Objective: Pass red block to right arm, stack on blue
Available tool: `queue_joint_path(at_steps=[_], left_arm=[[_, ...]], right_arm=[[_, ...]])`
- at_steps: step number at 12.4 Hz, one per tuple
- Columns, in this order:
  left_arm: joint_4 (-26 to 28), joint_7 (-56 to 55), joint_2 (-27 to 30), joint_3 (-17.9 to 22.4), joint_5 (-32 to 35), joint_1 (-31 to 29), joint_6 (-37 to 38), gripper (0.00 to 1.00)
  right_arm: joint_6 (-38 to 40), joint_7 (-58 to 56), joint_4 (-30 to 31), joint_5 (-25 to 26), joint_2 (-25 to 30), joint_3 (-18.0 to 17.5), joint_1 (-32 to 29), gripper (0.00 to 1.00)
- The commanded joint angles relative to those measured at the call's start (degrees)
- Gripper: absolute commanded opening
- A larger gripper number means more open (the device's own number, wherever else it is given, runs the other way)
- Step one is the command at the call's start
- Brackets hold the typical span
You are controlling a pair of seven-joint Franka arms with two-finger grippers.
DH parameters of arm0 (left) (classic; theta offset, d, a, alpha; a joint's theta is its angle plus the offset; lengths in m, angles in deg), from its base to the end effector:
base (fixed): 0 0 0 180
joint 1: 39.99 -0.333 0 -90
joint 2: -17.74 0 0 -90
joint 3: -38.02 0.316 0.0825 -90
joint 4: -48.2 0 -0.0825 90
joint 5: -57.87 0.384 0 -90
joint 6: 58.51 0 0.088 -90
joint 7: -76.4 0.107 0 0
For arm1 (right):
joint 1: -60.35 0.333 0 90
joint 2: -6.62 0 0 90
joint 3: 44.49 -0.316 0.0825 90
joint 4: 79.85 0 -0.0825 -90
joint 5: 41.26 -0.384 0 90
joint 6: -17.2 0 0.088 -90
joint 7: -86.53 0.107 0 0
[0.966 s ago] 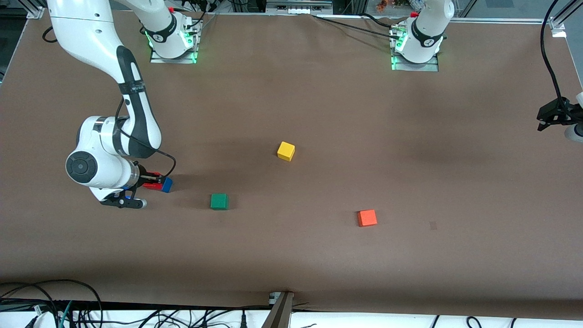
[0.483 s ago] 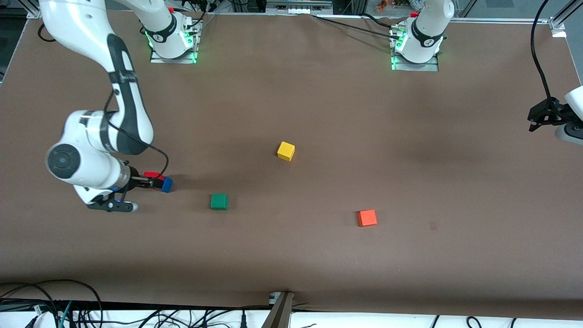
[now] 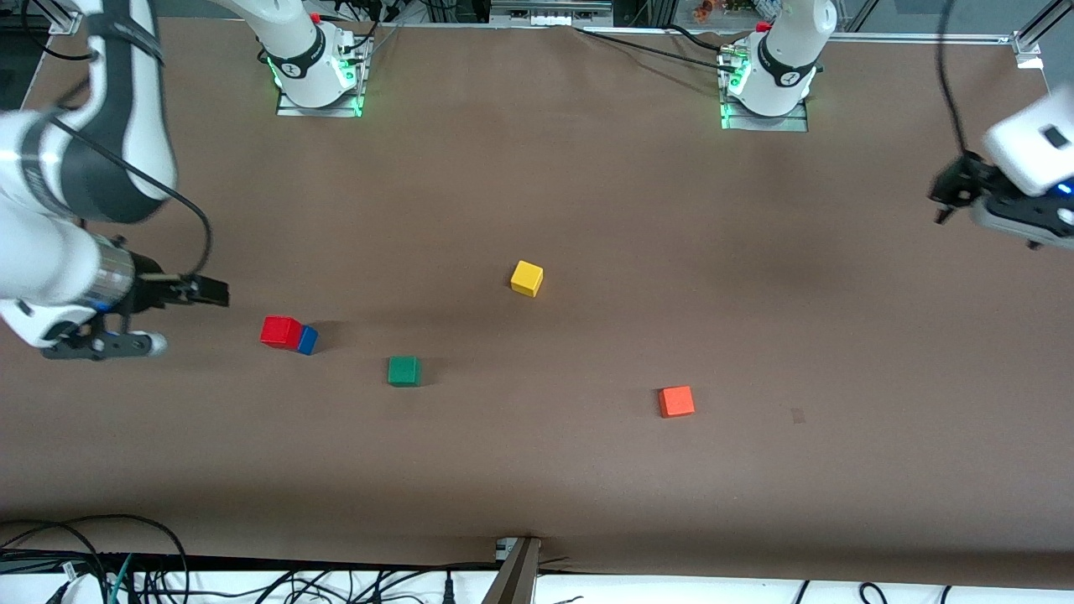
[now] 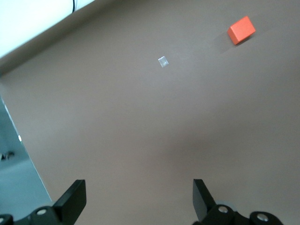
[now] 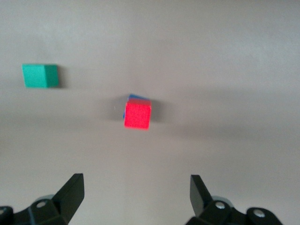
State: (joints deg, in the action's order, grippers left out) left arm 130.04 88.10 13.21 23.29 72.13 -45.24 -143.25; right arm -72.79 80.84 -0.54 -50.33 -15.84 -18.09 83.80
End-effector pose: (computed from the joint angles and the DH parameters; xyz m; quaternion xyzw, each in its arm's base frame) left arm 0.5671 -0.0593 0.6431 -0.9783 0.1727 0.0152 0.1135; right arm 0.6493 0.0313 0.4936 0.9962 0.0254 -0.0831 0.0012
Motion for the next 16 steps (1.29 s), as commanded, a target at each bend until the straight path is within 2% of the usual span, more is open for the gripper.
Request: queue_joint_path(at_steps=[1, 3, 4, 6, 7, 8, 10, 11, 14, 16], left_arm=[[7.0, -6.4, 4.8, 4.9, -1.3, 3.7, -0.8, 1.00], [8.9, -6.4, 5.6, 11.8, -9.4, 4.2, -1.6, 1.00], [9.2, -6.1, 5.7, 14.3, -11.3, 4.7, -2.5, 1.00], [10.5, -6.2, 5.6, 14.7, -11.2, 5.4, -4.2, 1.00], [13.9, -6.2, 5.8, 15.0, -11.2, 5.4, -8.3, 1.00], [17.5, -6.2, 6.5, 15.2, -11.1, 5.5, -12.9, 1.00], [17.5, -6.9, 6.6, 14.8, -11.1, 6.1, -13.5, 1.00], [16.7, -7.0, 6.6, 14.2, -11.1, 6.1, -13.3, 1.00], [12.8, -8.2, 6.6, 11.5, -11.2, 5.4, -8.6, 1.00], [12.6, -10.0, 6.0, 11.6, -11.2, 5.4, -8.7, 1.00]], right_arm=[[7.0, -1.1, -2.6, 0.7, 1.5, 0.4, -0.1, 1.00], [7.3, -1.0, -2.8, 0.8, 4.3, -0.5, -1.6, 1.00], [7.6, -0.9, -1.1, 0.7, 7.0, -2.2, -2.3, 1.00], [7.7, -1.1, 2.6, 2.3, 12.1, -13.1, -11.5, 1.00], [7.5, -1.1, 3.7, 4.4, 14.6, -16.0, -15.2, 1.00], [7.2, -1.1, 5.0, 5.2, 17.2, -16.1, -15.8, 1.00], [8.7, -1.1, 7.2, 7.3, 20.7, -17.3, -15.9, 1.00], [9.1, -1.3, 7.3, 10.0, 21.5, -19.3, -16.0, 1.00], [11.4, -1.5, 7.3, 11.1, 21.4, -19.8, -15.9, 1.00], [11.6, -1.6, 6.0, 11.1, 20.2, -19.6, -15.9, 1.00]])
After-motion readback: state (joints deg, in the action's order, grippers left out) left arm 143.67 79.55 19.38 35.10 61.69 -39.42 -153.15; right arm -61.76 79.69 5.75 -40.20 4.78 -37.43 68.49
